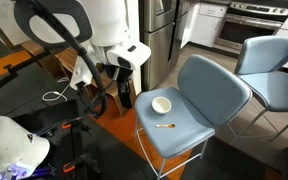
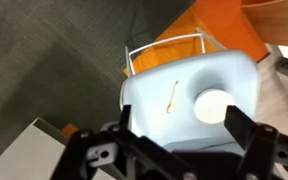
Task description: Move the bowl to the right
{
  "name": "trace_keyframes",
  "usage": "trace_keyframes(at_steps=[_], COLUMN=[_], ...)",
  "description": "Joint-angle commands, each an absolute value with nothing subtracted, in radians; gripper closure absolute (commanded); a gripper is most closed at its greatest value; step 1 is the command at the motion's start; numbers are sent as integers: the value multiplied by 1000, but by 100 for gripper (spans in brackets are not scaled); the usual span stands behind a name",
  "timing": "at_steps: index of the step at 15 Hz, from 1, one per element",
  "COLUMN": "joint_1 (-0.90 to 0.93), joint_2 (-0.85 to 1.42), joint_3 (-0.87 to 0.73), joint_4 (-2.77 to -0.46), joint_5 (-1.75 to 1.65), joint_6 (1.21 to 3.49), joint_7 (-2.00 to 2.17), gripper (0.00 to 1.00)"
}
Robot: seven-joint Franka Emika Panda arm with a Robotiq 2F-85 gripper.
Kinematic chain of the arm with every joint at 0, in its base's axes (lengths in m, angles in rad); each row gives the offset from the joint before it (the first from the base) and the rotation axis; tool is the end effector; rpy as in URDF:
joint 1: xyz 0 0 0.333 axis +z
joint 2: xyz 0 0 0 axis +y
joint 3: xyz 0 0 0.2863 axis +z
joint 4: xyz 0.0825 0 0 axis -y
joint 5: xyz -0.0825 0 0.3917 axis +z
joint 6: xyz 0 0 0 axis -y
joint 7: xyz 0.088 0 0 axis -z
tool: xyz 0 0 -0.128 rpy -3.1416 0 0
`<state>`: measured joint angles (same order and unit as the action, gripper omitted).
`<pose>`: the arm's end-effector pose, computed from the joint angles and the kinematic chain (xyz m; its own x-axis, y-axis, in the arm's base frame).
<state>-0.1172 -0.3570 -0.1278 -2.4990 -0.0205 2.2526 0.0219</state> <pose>0.4398 -0.1088 0.3689 0.9631 -0.2468 0.1075 -0.2450 -0.9691 -0.0297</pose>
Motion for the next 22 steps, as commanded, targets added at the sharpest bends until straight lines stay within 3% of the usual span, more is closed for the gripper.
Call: trace_keyframes(at_steps=[1, 12, 22], joint_1=[-123, -117, -73], joint_2=[-357, -287, 170], joint_3=[-123, -117, -77], joint_4=[-2497, -2442, -2142], joint_5=[-18, -14, 110], joint_6=[2250, 2255, 2439], joint_7=[20, 28, 84], gripper=[0, 0, 0])
